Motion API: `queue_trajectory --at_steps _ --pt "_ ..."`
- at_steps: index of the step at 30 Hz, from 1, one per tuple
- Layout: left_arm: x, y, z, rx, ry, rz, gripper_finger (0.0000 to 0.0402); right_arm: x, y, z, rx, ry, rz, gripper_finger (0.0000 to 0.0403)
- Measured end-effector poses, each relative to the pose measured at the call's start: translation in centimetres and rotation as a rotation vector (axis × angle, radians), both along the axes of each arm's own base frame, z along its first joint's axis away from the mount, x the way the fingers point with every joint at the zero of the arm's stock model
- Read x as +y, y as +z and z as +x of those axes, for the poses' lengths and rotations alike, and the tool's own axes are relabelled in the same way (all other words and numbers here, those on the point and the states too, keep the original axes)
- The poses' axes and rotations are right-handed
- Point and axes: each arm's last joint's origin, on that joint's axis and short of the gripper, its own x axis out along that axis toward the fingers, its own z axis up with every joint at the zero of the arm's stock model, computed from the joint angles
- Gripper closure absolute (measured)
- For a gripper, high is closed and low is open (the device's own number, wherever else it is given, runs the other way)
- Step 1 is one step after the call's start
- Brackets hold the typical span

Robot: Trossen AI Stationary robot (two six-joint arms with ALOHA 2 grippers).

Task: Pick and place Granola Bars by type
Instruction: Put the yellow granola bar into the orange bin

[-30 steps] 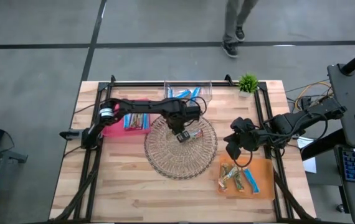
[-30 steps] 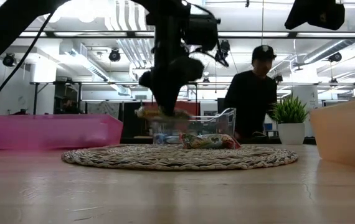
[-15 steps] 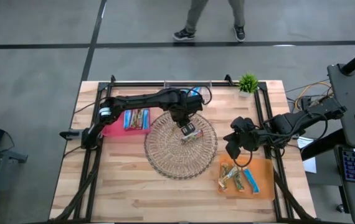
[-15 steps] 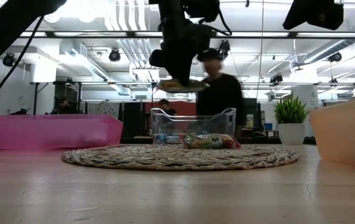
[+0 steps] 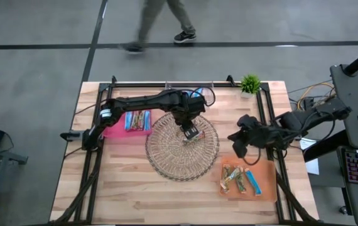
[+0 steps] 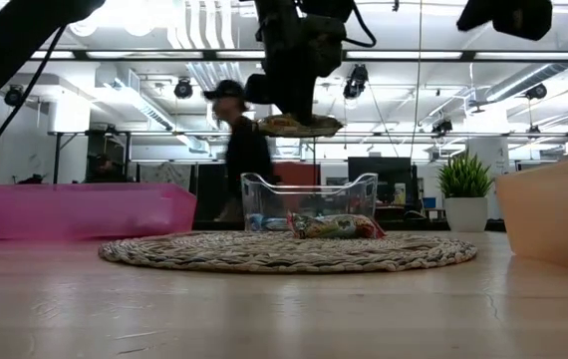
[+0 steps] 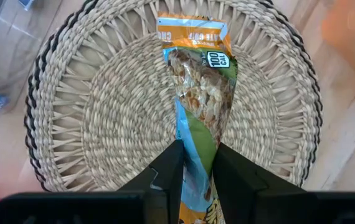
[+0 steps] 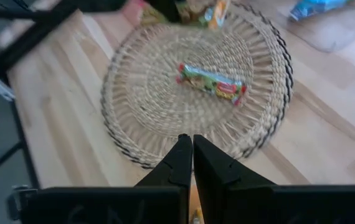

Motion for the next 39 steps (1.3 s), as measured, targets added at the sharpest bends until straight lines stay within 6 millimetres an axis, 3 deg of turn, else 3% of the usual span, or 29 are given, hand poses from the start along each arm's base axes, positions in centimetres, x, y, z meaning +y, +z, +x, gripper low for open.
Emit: queue_trajectory --at_steps 7,20,32,39 --pt "-0.4 0.1 0.3 -0.028 -0.019 -0.037 0.0336 -1.1 2.3 -2.4 -0.101 0.006 0.022 0.0394" --pt "-3.3 1.0 2.0 -0.212 -0.090 -0.213 0.0336 -3.6 3.8 -7.2 -0.068 -0.019 -0.015 0.0394" --pt "-5.2 2.6 3.4 -0.381 -0.088 -0.322 0.0336 -3.8 4.0 -7.6 -0.066 0.034 -0.074 0.0394" --pt "-7.5 3.8 4.5 -0.517 -0.091 -0.436 0.0336 -3.9 4.0 -7.7 -0.059 0.083 -0.122 0.0394"
